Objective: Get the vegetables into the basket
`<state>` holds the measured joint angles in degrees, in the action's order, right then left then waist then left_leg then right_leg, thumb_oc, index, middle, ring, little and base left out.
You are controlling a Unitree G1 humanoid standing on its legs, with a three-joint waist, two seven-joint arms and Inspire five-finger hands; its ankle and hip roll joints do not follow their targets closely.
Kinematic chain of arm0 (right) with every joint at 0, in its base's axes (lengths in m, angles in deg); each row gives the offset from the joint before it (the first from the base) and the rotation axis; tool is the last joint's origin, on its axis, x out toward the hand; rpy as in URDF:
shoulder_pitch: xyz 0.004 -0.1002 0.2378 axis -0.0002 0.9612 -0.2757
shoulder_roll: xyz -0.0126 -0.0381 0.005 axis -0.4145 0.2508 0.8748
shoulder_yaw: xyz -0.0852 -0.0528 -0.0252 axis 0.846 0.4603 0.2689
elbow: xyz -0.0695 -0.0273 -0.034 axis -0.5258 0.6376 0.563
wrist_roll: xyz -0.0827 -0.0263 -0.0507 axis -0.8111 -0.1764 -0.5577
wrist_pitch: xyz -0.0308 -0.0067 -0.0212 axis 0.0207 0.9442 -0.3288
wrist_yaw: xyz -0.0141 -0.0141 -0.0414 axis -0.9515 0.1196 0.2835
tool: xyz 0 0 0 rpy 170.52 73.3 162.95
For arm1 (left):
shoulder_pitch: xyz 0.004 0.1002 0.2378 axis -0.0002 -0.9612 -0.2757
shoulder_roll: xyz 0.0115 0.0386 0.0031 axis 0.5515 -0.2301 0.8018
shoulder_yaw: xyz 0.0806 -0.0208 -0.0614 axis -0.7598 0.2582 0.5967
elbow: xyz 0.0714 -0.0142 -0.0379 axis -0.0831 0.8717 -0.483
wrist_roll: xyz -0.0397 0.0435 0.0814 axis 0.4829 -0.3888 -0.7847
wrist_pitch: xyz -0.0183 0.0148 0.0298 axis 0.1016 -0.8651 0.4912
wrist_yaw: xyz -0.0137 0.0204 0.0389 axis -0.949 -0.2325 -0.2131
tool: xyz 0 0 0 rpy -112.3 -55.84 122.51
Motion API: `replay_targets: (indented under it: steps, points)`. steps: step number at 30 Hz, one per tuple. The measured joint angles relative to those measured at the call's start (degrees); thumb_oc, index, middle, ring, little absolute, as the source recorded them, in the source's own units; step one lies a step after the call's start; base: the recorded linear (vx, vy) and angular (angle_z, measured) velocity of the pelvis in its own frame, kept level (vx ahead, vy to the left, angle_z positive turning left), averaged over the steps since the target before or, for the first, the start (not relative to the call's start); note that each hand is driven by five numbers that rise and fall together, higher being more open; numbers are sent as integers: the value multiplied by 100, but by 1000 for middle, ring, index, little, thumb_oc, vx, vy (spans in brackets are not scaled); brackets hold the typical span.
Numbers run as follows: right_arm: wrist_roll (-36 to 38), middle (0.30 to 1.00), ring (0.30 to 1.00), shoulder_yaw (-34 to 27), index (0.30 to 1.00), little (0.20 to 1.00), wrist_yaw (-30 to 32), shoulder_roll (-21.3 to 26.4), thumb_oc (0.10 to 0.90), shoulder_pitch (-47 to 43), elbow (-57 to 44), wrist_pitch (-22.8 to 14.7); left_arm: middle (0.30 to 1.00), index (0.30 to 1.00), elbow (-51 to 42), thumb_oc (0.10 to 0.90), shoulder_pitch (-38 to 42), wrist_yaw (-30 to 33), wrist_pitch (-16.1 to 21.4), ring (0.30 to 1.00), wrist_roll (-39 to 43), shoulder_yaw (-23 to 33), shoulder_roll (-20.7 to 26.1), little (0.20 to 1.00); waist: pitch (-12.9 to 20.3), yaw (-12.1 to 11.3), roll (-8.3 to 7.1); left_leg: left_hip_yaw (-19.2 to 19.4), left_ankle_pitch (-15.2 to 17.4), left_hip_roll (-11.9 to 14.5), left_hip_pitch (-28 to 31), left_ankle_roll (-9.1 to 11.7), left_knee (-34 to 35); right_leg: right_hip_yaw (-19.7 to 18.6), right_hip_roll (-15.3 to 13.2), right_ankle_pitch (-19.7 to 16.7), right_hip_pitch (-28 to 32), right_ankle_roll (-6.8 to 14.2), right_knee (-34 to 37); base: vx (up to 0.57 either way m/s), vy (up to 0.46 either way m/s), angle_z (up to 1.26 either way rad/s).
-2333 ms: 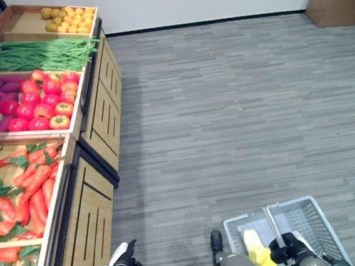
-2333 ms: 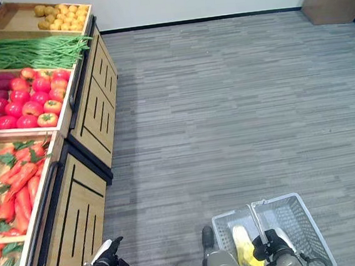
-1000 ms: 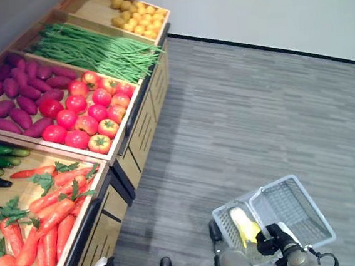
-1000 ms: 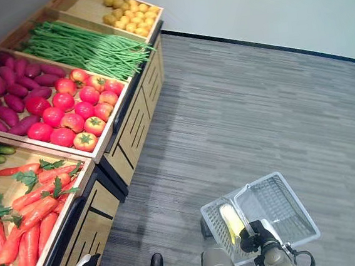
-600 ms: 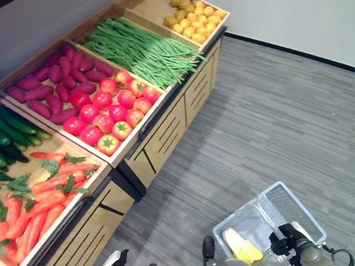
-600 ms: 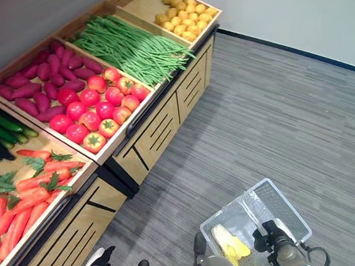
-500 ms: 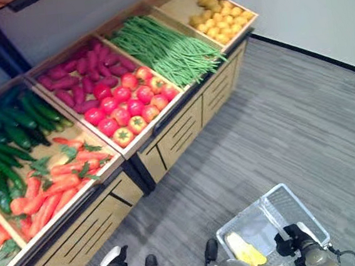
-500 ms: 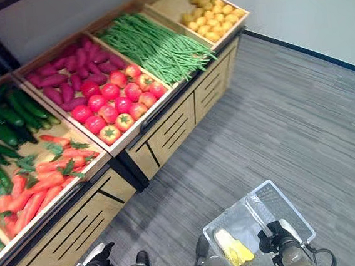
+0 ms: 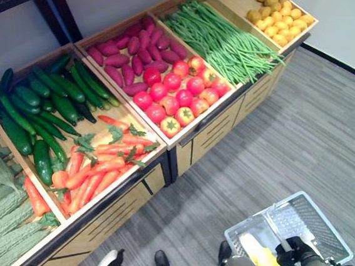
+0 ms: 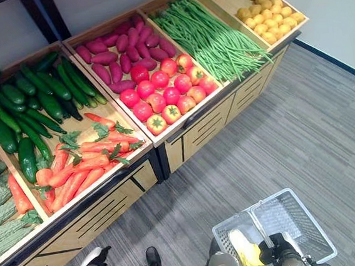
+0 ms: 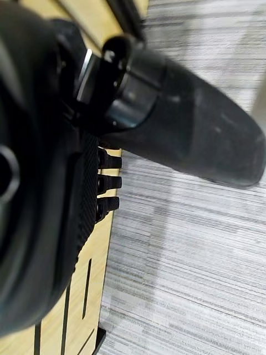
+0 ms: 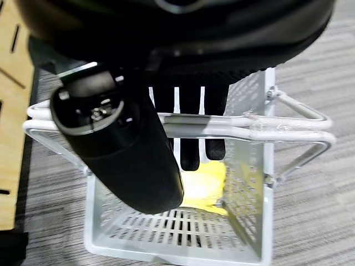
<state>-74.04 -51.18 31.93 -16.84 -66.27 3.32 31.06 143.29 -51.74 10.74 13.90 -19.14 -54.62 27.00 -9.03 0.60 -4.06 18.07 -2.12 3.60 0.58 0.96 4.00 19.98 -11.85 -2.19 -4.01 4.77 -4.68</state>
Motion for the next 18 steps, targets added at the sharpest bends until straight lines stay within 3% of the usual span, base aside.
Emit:
replay_targets:
  steps: [4,6,7,9,12,13,16,17,18]
  points:
    - [0,300,300,-21,300,300,-2,-113,400,-142,184,-36,1000,1000,-34,900,122,15,11,1000,22,-2,45,1000,56,-132,-122,-70,119,-192,53,-138,-9,-156,-206,-55,-110,99,-506,73,187,11]
    - [9,300,300,-108,300,300,74,-13,400,-314,360,-40,1000,1000,-26,900,157,-11,41,1000,26,-160,-19,1000,29,-37,-7,-263,203,-211,127,-302,24,-657,-398,-75,-598,148,-1680,79,43,43]
    - [30,300,300,-118,300,300,112,-7,400,-309,351,-48,1000,1000,-84,900,173,-6,55,1000,44,-233,4,1000,40,-5,32,-388,170,-241,243,-367,112,-1078,-394,105,-791,341,-1979,59,-4,52]
    - [144,300,300,-117,300,300,100,-68,400,-255,367,-45,1000,1000,-120,900,161,1,61,1000,130,-250,89,1000,108,10,-24,-511,159,-290,232,-389,108,-1603,-278,178,-880,437,-1550,88,-57,43]
    - [228,300,300,-166,300,300,105,-128,400,-203,401,-80,1000,1000,-129,900,135,0,53,1000,254,-249,154,1000,139,38,-81,-738,95,-369,184,-340,104,-1542,-331,-26,-874,501,-364,102,-120,42]
    - [228,300,300,-176,300,300,152,-128,400,-195,423,-75,1000,1000,-128,900,117,0,73,1000,284,-233,155,1000,117,30,-37,-816,97,-366,187,-337,103,-1572,-309,-192,-840,486,7,128,-169,47]
    - [233,300,300,-236,300,300,151,-133,400,-204,531,-83,1000,1000,48,900,84,-2,127,1000,517,184,96,1000,84,48,17,-1097,129,-285,219,-209,104,-1936,-149,-597,-681,483,906,90,-200,48]
    - [237,300,300,-246,300,300,135,-143,400,-174,565,-73,1000,1000,31,900,31,2,126,1000,634,356,104,1000,87,47,-4,-1206,126,-262,261,-158,103,-1904,-122,-742,-567,449,968,71,-338,97]
    - [288,300,300,-284,300,300,102,-223,400,60,599,-56,1000,1000,-29,900,-125,-10,164,1000,745,420,229,1000,187,74,-172,-1453,184,-269,357,45,104,-1802,-102,-971,-309,411,971,63,-307,74]
